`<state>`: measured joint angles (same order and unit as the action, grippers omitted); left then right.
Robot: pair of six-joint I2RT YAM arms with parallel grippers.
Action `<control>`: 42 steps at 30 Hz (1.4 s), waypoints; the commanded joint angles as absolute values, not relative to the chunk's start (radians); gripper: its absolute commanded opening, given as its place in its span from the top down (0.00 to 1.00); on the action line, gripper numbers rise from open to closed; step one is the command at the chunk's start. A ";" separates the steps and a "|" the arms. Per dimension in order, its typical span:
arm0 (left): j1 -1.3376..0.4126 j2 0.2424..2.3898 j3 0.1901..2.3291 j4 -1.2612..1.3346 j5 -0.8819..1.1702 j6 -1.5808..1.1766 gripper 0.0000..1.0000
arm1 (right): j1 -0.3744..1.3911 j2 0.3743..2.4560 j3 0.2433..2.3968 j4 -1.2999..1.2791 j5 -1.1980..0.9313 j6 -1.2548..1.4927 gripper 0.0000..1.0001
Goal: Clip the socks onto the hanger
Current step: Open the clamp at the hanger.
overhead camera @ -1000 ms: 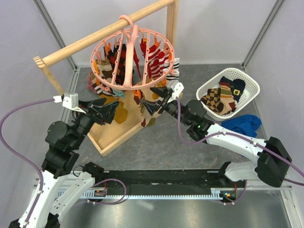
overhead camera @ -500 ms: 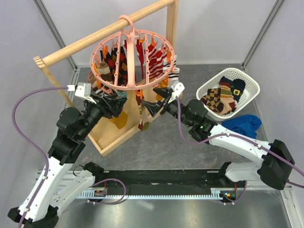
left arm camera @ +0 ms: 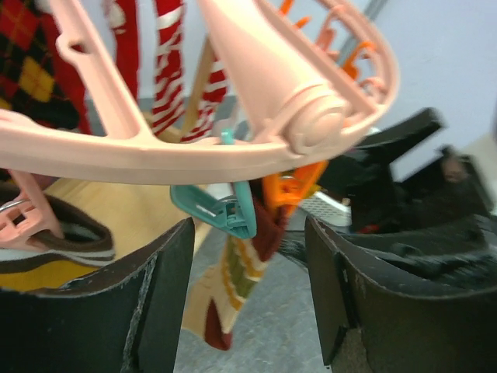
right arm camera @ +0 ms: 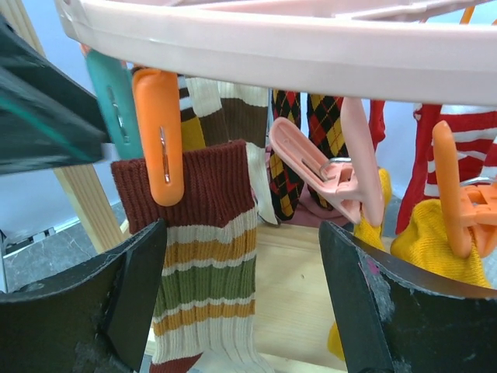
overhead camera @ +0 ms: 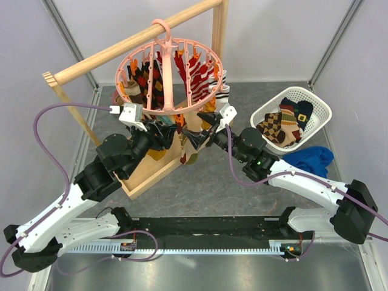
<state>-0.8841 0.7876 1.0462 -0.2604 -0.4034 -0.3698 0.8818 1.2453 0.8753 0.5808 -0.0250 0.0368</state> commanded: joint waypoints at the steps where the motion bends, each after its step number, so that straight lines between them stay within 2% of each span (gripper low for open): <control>1: -0.913 0.796 1.077 -0.252 -0.659 -0.327 0.36 | 0.888 1.207 0.859 0.624 -0.049 0.029 0.14; 11: -0.925 0.799 1.080 -0.252 -0.749 -0.316 0.34 | 0.888 1.204 0.830 0.643 -0.057 0.020 0.13; 25: -0.928 0.807 1.095 -0.209 -0.719 -0.273 0.33 | 0.888 1.203 0.821 0.646 -0.064 0.012 0.12; 42: -0.928 0.816 1.069 -0.118 -0.733 -0.218 0.40 | 0.888 1.212 0.816 0.647 -0.068 0.009 0.12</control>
